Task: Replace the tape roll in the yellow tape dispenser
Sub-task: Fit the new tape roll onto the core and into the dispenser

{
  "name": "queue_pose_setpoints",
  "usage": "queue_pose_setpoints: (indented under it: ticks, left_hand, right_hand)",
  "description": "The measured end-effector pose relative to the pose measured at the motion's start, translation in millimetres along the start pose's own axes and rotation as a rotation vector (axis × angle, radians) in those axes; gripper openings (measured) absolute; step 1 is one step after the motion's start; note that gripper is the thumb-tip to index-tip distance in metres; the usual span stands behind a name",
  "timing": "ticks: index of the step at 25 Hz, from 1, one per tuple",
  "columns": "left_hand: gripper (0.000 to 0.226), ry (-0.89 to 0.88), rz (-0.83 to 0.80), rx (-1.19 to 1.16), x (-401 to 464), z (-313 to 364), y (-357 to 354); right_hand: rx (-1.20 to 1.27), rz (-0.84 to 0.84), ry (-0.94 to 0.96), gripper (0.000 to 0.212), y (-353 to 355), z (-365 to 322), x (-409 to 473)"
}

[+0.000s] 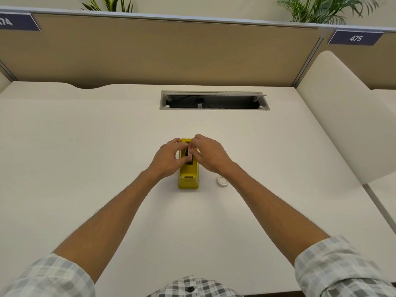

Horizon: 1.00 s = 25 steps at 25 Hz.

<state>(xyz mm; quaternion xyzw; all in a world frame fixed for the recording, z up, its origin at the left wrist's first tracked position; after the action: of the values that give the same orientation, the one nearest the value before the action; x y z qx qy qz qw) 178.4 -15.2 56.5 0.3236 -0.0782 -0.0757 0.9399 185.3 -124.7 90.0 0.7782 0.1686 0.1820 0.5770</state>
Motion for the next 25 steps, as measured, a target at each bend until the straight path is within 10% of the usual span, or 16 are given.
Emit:
queue_pose_setpoints:
  ticks: [25]
  left_hand:
    - [0.039,0.090,-0.019,0.095,2.9,-5.4,-1.0]
  right_hand:
    - [-0.084,0.025,0.001,0.020,8.5,-2.4,9.1]
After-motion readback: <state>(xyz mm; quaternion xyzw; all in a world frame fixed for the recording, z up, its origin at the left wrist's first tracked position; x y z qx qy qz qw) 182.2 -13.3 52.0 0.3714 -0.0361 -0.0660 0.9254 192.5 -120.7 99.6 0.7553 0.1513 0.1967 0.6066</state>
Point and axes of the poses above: each hand's wrist, its own x-axis towards the middle knuckle, its own y-axis out of the back of the hand, z = x × y, the point moved 9 cm from there along x, towards the middle knuckle, and after that the axes turned 7 degrees about -x, right-handed, at the moved point
